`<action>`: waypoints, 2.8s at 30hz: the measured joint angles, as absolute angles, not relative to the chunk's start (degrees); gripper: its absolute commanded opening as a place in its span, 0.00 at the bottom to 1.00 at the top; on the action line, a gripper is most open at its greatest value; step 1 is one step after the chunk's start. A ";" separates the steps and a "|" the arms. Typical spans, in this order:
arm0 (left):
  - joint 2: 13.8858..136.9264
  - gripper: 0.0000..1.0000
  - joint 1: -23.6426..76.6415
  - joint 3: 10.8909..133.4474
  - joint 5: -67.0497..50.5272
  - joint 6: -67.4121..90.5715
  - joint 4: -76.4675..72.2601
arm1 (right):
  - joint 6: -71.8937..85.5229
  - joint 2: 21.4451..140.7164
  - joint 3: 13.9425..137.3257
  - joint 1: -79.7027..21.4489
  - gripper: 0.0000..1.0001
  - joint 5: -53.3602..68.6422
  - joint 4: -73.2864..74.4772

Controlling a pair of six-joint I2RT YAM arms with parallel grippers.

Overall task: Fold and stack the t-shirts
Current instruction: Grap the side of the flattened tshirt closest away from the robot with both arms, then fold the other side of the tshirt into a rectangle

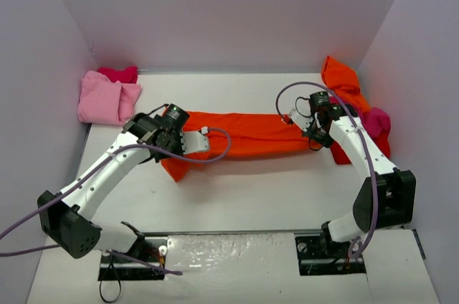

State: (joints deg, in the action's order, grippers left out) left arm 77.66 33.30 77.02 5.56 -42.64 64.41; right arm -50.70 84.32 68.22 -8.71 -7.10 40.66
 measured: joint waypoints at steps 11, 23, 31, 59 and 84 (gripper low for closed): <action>72.45 0.00 33.30 79.96 2.45 -42.22 74.20 | -49.31 76.96 65.01 -8.95 0.00 -7.11 45.87; 83.38 0.00 33.11 91.42 9.17 -50.56 69.52 | -47.77 93.61 77.75 -9.19 0.00 -7.26 44.96; 91.77 0.00 31.22 95.98 12.44 -58.22 64.88 | -46.86 100.96 81.84 -9.45 0.00 -7.76 43.14; 120.77 0.00 22.68 120.31 12.94 -72.77 62.07 | -46.70 125.30 93.25 -6.36 0.00 -11.20 41.36; 137.12 0.00 17.40 137.89 13.21 -86.77 58.25 | -44.88 134.65 106.45 -8.06 0.11 -16.10 46.51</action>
State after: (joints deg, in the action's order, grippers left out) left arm 137.12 17.40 137.89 13.21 -86.77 58.25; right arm -44.88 134.65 106.45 -8.06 -16.10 46.51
